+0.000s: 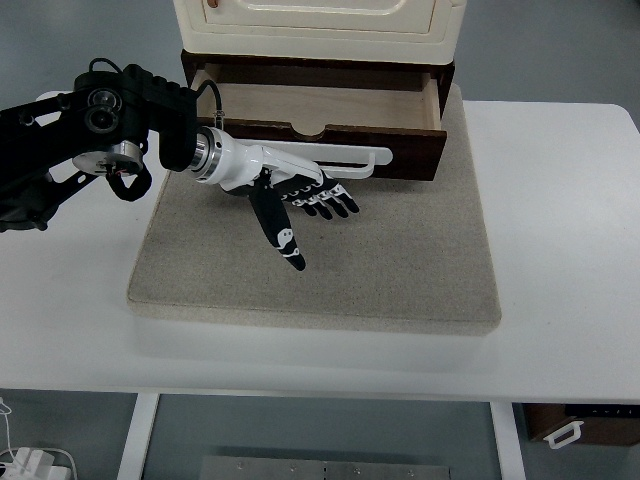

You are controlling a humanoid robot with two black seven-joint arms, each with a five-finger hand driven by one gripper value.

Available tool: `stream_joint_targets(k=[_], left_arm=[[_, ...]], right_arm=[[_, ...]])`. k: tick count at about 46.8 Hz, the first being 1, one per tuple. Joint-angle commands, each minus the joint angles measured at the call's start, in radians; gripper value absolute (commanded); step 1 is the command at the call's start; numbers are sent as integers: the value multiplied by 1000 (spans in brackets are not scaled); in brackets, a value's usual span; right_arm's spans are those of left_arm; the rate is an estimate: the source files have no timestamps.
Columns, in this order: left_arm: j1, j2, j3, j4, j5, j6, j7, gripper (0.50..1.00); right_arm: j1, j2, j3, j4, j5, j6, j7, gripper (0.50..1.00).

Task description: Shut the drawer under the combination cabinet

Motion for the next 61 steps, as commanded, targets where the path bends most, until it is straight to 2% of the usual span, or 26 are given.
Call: stream_joint_targets(k=[1, 10, 18, 28, 31, 35, 43, 52, 61], left_arm=[[-9, -14, -1, 27, 1, 2, -2, 1000], [-20, -39, -14, 99, 33, 3, -5, 1000], [-21, -92, -64, 190, 73, 3, -8, 1000], [-21, -126, -90, 245, 111, 6, -11, 1000], [-21, -134, -91, 260, 113, 23, -12, 1000], [-23, -137, -91, 265, 113, 66, -17, 1000], [-24, -135, -91, 266, 111, 85, -23, 1000], [-26, -135, -97, 273, 111, 132, -29, 1000], [-30, -131, -100, 276, 111, 137, -29, 1000]], right_arm=[[0, 0, 0, 0, 0, 0, 0, 952], [0, 0, 0, 0, 0, 0, 0, 952], [0, 0, 0, 0, 0, 0, 0, 952], [0, 0, 0, 0, 0, 0, 0, 952], [0, 0, 0, 0, 0, 0, 0, 952], [0, 0, 0, -2, 0, 0, 0, 952], [0, 0, 0, 0, 0, 0, 0, 952], [0, 0, 0, 0, 0, 0, 0, 952], [0, 0, 0, 0, 0, 0, 0, 952]])
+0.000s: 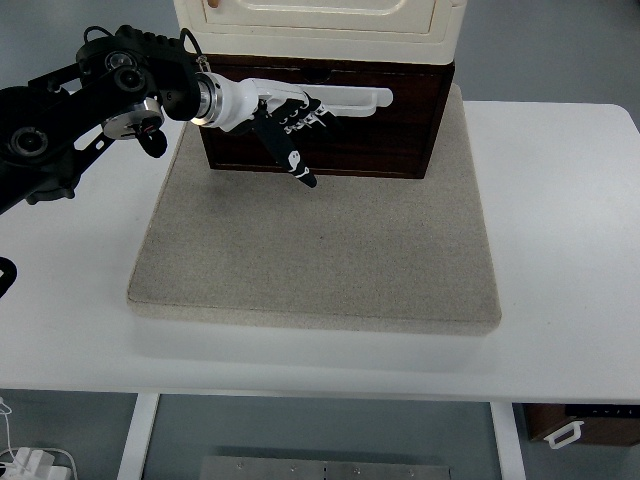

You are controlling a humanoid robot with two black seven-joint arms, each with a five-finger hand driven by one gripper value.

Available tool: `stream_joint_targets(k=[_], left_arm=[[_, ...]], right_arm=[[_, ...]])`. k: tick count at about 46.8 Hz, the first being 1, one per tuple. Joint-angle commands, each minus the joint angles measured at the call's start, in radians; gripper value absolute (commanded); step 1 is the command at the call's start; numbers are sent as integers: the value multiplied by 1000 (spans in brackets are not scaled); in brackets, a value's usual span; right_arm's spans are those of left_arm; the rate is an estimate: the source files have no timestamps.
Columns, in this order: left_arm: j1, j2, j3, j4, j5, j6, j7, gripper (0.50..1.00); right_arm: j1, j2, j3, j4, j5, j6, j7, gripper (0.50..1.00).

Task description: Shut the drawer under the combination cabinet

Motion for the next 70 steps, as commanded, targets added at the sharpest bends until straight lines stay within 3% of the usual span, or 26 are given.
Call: stream_joint_targets(k=[1, 15, 21, 30, 43, 52, 65, 70], left_arm=[[-2, 4, -6, 0, 0, 2, 0, 1000], [0, 12, -20, -3, -1, 3, 0, 1000], [3, 15, -29, -21, -18, -28, -2, 1000], [23, 12, -87, -98, -27, -149, -11, 1000], [46, 4, -179, -199, -179, -171, -64, 1000], [48, 0, -271, -218, -185, -171, -159, 1000], [48, -6, -419, -218, -188, -171, -379, 1000], [47, -6, -498, -215, -216, -171, -419, 1000]], right_arm=[[0, 0, 0, 0, 0, 0, 0, 952], [0, 0, 0, 0, 0, 0, 0, 952], [0, 0, 0, 0, 0, 0, 1, 952], [0, 0, 0, 0, 0, 0, 0, 952], [0, 0, 0, 0, 0, 0, 0, 952], [0, 0, 0, 0, 0, 0, 0, 952], [0, 0, 0, 0, 0, 0, 0, 952], [0, 0, 0, 0, 0, 0, 0, 952]])
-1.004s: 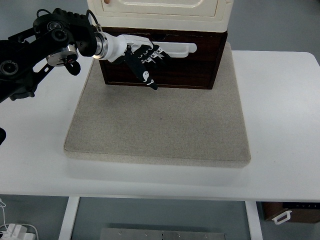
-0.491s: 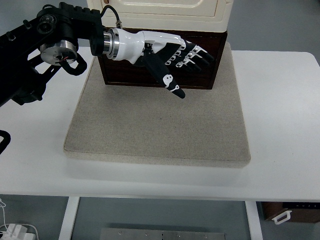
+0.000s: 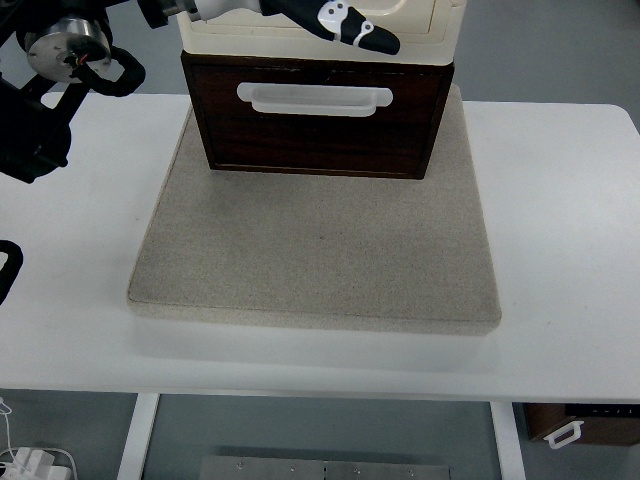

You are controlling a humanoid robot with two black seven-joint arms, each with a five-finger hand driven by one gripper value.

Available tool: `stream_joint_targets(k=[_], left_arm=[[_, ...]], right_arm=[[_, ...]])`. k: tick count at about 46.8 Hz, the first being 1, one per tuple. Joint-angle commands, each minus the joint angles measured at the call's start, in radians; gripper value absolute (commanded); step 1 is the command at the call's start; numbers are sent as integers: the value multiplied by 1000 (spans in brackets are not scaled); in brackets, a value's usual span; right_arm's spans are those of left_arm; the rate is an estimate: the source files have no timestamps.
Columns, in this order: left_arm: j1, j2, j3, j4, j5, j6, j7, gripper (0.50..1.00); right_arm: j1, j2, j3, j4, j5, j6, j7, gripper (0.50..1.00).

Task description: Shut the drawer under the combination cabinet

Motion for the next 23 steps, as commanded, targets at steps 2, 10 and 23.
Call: stream_joint_targets(k=[2, 10, 23], left_arm=[[-1, 0, -93, 7, -48, 0, -23, 1000], [-8, 0, -236, 31, -146, 0, -23, 1000], [-21, 15, -432, 135, -287, 104, -22, 1000]], right_arm=[[0, 0, 0, 0, 0, 0, 0, 952], [0, 0, 0, 0, 0, 0, 0, 952], [0, 0, 0, 0, 0, 0, 1, 952]])
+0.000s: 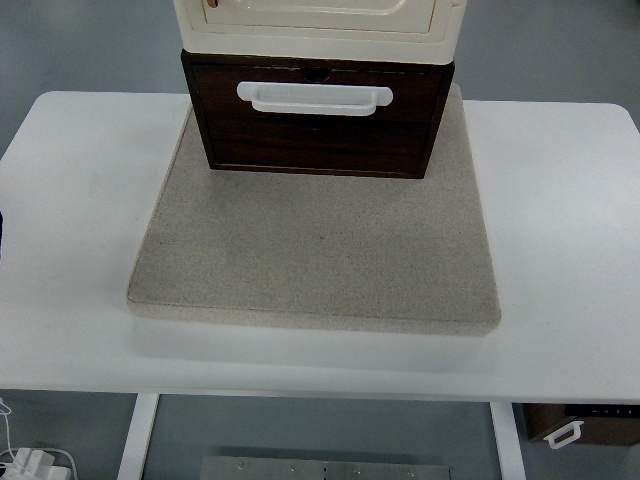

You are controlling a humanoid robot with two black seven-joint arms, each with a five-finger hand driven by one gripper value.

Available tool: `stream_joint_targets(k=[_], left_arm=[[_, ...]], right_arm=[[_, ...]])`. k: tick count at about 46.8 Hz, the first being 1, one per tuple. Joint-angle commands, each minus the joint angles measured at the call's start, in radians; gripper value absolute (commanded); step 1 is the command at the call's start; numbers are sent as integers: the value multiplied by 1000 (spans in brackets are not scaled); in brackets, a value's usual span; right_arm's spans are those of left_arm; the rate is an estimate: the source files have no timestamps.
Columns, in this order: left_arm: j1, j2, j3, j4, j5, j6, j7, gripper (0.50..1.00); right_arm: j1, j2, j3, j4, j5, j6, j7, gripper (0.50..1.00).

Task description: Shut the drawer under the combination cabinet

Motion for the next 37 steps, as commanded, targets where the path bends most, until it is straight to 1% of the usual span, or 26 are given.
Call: stream_joint_targets(k=[1, 5, 8, 16, 21, 26, 31, 37], left_arm=[[-7, 12, -45, 48, -48, 53, 0, 1000], [-23, 36, -87, 107, -82, 109, 0, 1000], [-35, 61, -94, 153, -90, 137, 0, 1000], [-41, 116, -94, 271, -130, 165, 0, 1000], [-70, 132, -82, 378, -180, 208, 0, 1000], [-119, 130, -79, 499, -188, 272, -2, 1000], [-138, 129, -64, 611, -183, 286, -2, 1000], [-147, 127, -9, 693, -190, 294, 6, 1000]], right_arm=[[0, 0, 0, 0, 0, 0, 2, 952], [0, 0, 2, 0, 0, 0, 0, 952], [0, 0, 0, 0, 0, 0, 0, 952], [0, 0, 2, 0, 0, 0, 0, 952], [0, 0, 0, 0, 0, 0, 0, 952], [0, 0, 0, 0, 0, 0, 0, 952], [0, 0, 0, 0, 0, 0, 0, 952], [0, 0, 0, 0, 0, 0, 2, 952]])
